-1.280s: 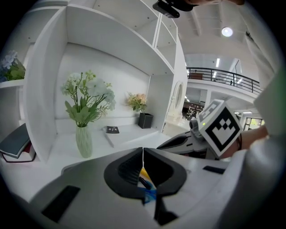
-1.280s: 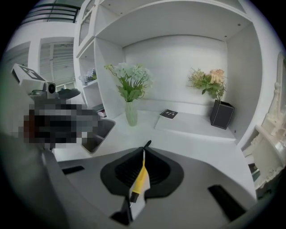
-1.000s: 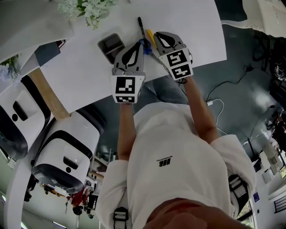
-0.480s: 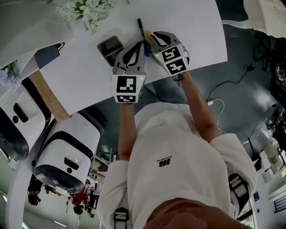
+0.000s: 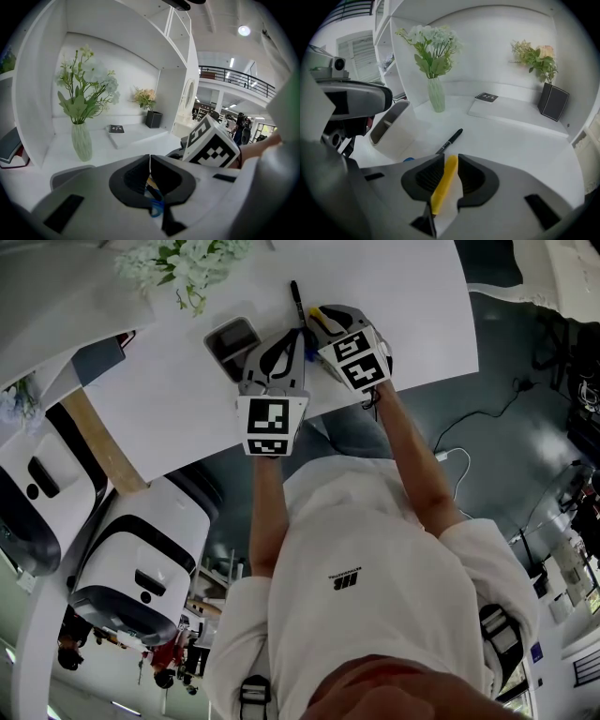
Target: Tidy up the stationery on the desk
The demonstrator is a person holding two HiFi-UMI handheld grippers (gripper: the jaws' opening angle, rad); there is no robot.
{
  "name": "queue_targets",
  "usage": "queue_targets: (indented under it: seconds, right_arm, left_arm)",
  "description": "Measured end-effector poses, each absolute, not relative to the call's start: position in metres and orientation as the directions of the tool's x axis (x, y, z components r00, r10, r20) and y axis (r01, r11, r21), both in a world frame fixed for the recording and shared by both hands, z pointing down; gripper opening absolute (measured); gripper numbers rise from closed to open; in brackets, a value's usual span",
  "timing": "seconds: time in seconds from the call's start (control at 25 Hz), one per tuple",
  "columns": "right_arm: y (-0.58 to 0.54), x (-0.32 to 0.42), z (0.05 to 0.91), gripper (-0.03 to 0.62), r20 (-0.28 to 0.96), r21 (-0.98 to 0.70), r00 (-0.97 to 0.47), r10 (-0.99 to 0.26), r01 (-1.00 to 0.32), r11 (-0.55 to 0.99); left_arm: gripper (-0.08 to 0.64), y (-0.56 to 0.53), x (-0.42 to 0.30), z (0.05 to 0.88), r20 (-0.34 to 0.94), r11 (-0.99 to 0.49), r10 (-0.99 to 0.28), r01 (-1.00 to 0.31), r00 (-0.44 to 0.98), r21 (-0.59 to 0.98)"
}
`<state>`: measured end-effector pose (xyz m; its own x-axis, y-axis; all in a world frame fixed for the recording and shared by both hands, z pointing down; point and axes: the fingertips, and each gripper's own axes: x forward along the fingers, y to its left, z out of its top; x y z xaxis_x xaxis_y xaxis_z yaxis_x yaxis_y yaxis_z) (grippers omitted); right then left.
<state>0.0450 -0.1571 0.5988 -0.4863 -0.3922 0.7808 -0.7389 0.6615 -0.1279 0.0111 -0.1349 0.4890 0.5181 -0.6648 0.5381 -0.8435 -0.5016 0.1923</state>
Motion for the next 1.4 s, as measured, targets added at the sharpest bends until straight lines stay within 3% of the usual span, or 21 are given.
queue_targets:
  seconds: [0.48, 0.88, 1.4]
  right_arm:
    - [-0.158, 0.043, 0.616, 0.107, 0.820, -0.159, -0.459, -0.343, -0.756, 0.634]
    - [-0.162, 0.048, 0.614, 0.063, 0.828, -0.147, -0.435, -0.354, -0.777, 0.612]
    - [-0.161, 0.052, 0.553, 0.061, 0.730, -0.139, -0.482, -0.486, -0.800, 0.584]
  left_arm:
    - [0.000, -0.134, 0.010, 0.488, 0.528, -0.498, -0.669, -0.843, 0.522, 0.203]
    - [0.000, -0.132, 0.007, 0.483, 0.516, -0.494, -0.677, -0.844, 0.524, 0.210]
    - [0.000, -0.124, -0.011, 0.466, 0.484, -0.479, -0.708, -0.853, 0.515, 0.208]
